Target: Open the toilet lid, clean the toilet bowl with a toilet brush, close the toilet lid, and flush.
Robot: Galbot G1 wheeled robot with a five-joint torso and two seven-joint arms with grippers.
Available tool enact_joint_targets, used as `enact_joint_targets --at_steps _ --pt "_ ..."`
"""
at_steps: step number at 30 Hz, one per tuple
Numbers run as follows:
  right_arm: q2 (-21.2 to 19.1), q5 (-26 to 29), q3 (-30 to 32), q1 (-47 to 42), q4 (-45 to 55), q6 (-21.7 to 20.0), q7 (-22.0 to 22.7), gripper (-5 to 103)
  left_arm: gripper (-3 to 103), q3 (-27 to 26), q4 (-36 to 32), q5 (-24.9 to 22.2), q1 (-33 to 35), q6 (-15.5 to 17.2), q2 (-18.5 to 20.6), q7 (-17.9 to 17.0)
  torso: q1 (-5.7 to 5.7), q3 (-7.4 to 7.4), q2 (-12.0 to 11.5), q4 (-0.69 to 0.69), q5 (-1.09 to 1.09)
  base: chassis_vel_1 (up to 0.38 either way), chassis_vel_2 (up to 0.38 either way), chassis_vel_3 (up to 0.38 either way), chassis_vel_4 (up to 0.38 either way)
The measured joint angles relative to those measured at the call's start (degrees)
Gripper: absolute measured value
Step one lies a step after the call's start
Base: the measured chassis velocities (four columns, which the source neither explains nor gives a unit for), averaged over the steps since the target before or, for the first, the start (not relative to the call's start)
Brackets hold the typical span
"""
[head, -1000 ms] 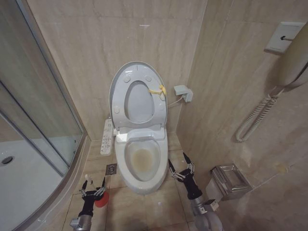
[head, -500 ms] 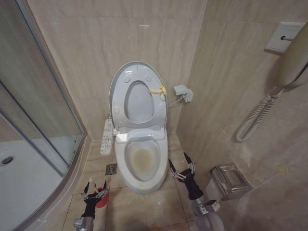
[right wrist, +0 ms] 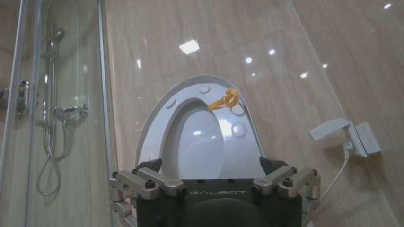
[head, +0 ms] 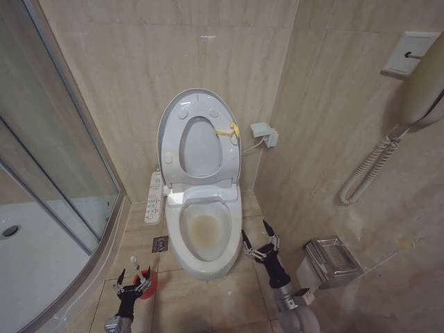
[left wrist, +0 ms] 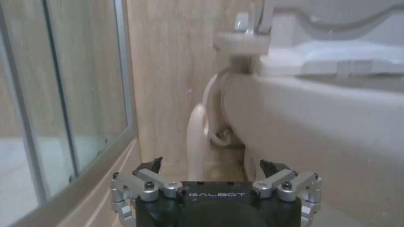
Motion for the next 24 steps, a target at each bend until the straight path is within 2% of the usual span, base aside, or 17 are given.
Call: enact_joint_targets --at_steps 3,6,7,8,11,12,13,16,17,20,22,24 --pt "-0.01 -0.01 0.10 -0.01 -0.02 -0.06 0.36 100 100 -0.01 -3.83 -0.86 1.88 -0.38 0.89 -0.15 0.00 0.00 0.00 0.01 0.00 0.000 0.000 0.000 0.000" --pt "-0.08 -0.03 0.32 0.03 0.38 -0.16 1.61 100 100 -0.19 -11.04 -1.67 4.84 0.24 1.88 -2.07 0.00 0.00 0.00 0.00 0.00 0.000 0.000 0.000 0.000" --pt "-0.26 -0.02 0.44 -0.13 1.21 -0.16 2.54 100 100 -0.34 -15.55 -1.95 6.53 1.78 2.32 -4.07 0.00 0.00 0.00 0.01 0.00 0.000 0.000 0.000 0.000" --pt "-0.26 -0.02 0.44 -0.13 1.21 -0.16 2.54 100 100 -0.34 -15.55 -1.95 6.53 1.78 2.32 -4.07 0.00 0.00 0.00 0.01 0.00 0.000 0.000 0.000 0.000" --pt "-0.61 -0.79 0.57 -0.65 2.81 -0.23 4.72 100 100 -0.46 -24.85 -4.19 9.88 6.04 3.04 -7.40 0.00 0.00 0.00 -0.02 0.01 0.000 0.000 0.000 0.000" --pt "-0.66 -1.89 0.54 -0.69 3.46 -0.27 7.08 100 100 -0.75 -28.76 -4.88 11.58 8.20 3.33 -8.33 0.00 0.00 0.00 -0.02 0.01 0.000 0.000 0.000 0.000" --pt "-0.66 -1.89 0.54 -0.69 3.46 -0.27 7.08 100 100 -0.75 -28.76 -4.88 11.58 8.20 3.33 -8.33 0.00 0.00 0.00 -0.02 0.01 0.000 0.000 0.000 0.000" --pt "-1.25 -5.48 0.26 -0.54 5.05 -1.21 14.45 100 100 -1.98 -37.37 -5.56 15.87 11.17 3.79 -9.73 0.00 0.00 0.00 0.00 0.01 0.000 0.000 0.000 0.000" --pt "-1.25 -5.48 0.26 -0.54 5.05 -1.21 14.45 100 100 -1.98 -37.37 -5.56 15.87 11.17 3.79 -9.73 0.00 0.00 0.00 0.00 0.01 0.000 0.000 0.000 0.000" --pt "-2.13 -7.10 0.38 -0.31 7.66 -2.98 19.82 100 100 -2.96 -45.71 -6.59 20.52 14.10 4.34 -11.88 0.00 0.00 0.00 0.02 0.01 0.000 0.000 0.000 0.000" --pt "-2.32 -7.27 0.45 -0.28 8.40 -3.45 20.98 100 100 -3.23 -47.19 -6.65 21.29 14.65 4.48 -12.34 0.00 0.00 0.00 0.02 0.01 0.000 0.000 0.000 0.000" --pt "-3.38 -8.46 1.00 -0.20 11.60 -5.85 26.03 100 100 -5.12 -53.75 -7.01 24.31 17.74 5.22 -14.97 0.00 0.00 0.00 0.00 0.01 0.000 0.000 0.000 0.000"
